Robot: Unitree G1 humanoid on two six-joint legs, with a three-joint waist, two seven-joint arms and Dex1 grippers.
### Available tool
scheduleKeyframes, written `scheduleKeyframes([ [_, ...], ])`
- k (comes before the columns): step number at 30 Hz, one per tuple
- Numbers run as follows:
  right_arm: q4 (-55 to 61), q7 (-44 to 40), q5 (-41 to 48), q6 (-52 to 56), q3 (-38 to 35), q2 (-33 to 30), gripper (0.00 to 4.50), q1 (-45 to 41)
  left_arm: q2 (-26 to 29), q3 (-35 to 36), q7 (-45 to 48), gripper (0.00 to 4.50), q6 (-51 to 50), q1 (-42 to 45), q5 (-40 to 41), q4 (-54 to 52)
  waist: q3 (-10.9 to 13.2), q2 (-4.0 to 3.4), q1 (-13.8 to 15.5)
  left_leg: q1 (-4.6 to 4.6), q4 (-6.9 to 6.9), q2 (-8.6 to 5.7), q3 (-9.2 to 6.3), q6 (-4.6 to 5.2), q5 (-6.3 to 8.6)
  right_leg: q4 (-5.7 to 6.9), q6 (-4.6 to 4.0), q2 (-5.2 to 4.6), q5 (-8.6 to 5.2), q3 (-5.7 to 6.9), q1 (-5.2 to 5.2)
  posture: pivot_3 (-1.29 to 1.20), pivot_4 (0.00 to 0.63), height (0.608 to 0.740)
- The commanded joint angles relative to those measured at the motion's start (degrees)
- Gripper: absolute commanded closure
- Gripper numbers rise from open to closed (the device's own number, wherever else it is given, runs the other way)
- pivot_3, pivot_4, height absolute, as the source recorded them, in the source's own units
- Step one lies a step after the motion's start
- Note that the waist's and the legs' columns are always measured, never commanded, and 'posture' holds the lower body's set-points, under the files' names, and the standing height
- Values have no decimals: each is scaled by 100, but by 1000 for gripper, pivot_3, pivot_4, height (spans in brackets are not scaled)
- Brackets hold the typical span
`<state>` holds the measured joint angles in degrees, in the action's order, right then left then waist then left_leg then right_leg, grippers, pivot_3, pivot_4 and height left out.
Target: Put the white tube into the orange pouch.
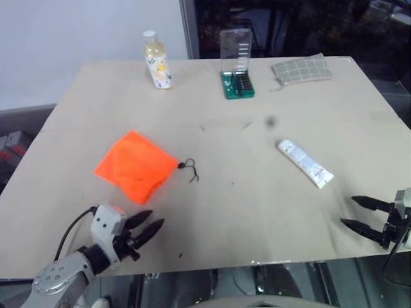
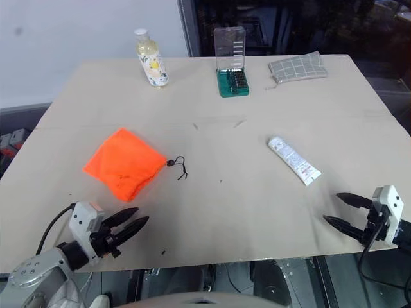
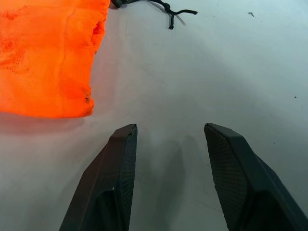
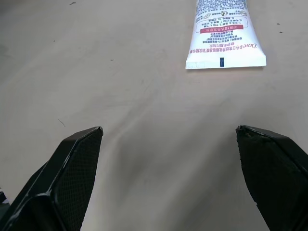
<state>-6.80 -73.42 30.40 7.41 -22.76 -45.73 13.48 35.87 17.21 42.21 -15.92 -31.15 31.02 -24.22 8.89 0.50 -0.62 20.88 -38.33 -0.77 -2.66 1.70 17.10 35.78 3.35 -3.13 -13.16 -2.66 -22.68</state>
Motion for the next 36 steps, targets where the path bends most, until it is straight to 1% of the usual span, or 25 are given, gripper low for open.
scheduleKeyframes([
  [1, 168, -23, 91, -82, -111, 49, 0, 16, -94, 61, 129, 2238, 212, -83, -50, -40, 0, 0, 0, 0, 0, 0, 0, 0, 0, 0, 0, 0, 0, 0, 0, 0, 150, 740],
  [9, 119, -53, 57, -131, -95, 96, 0, -23, -189, -16, 319, 2238, 545, -49, -383, 102, 5, -2, 0, 0, 1, 0, 0, 0, 0, 0, 1, 0, -1, 0, 0, 0, 150, 740],
  [17, 43, -80, 44, -156, -87, 89, 0, -61, -302, -13, 422, 2238, 716, 73, -421, 197, 6, -2, 1, 0, 1, 0, -1, 0, 0, 0, 2, 0, -1, 0, 0, 0, 150, 740],
  [24, 14, -85, 33, -192, -67, 111, 0, -44, -306, 79, 332, 2238, 453, 134, -279, 130, 6, -2, 1, 0, 1, 1, -1, 0, 0, 1, 2, 0, -1, 0, 0, 0, 150, 740],
  [27, 27, -81, 37, -188, -51, 119, 0, -42, -341, 142, 387, 1485, 378, 206, -45, -19, 6, -1, 2, 0, 0, 1, -1, 0, 0, 1, 2, 0, 0, 1, 0, 0, 150, 740],
  [28, 29, -85, 37, -188, -48, 117, 0, -39, -319, 115, 341, 938, 500, 234, -230, -45, 6, -1, 1, 0, 0, 1, -1, 0, 0, 1, 2, 0, 0, 1, 0, 0, 150, 740],
  [29, 28, -88, 36, -186, -47, 113, 0, -41, -292, 75, 290, 670, 609, 267, -421, -61, 6, -2, 1, 0, 0, 1, -1, 0, 0, 1, 2, -1, 0, 0, 0, 0, 150, 740],
  [30, 23, -88, 33, -185, -47, 107, 0, -46, -257, 20, 204, 146, 681, 354, -616, -130, 6, -1, 2, 0, 0, 1, -1, 0, 0, 1, 2, 0, 0, 0, 0, 0, 150, 740],
  [31, 21, -87, 32, -184, -45, 102, 0, -52, -248, -13, 105, 30, 664, 472, -697, -232, 6, -1, 7, 0, 0, 0, -1, 0, 0, 1, 2, 0, 0, 0, 0, 0, 150, 740],
  [33, 58, -100, 62, -145, -50, 90, 0, -45, -289, -68, -150, 30, 601, 744, -847, -450, 6, -1, 20, 0, 0, 0, -1, 0, 0, 2, 2, 0, 0, 0, 1, 0, 150, 740],
  [36, 173, -164, 153, -89, -65, 72, 0, -30, -314, -171, -602, 30, 684, 1050, -1446, -578, 5, -2, 42, -2, -5, -2, -3, -1, 0, 5, 2, -1, 1, 1, 5, 0, 150, 740],
])
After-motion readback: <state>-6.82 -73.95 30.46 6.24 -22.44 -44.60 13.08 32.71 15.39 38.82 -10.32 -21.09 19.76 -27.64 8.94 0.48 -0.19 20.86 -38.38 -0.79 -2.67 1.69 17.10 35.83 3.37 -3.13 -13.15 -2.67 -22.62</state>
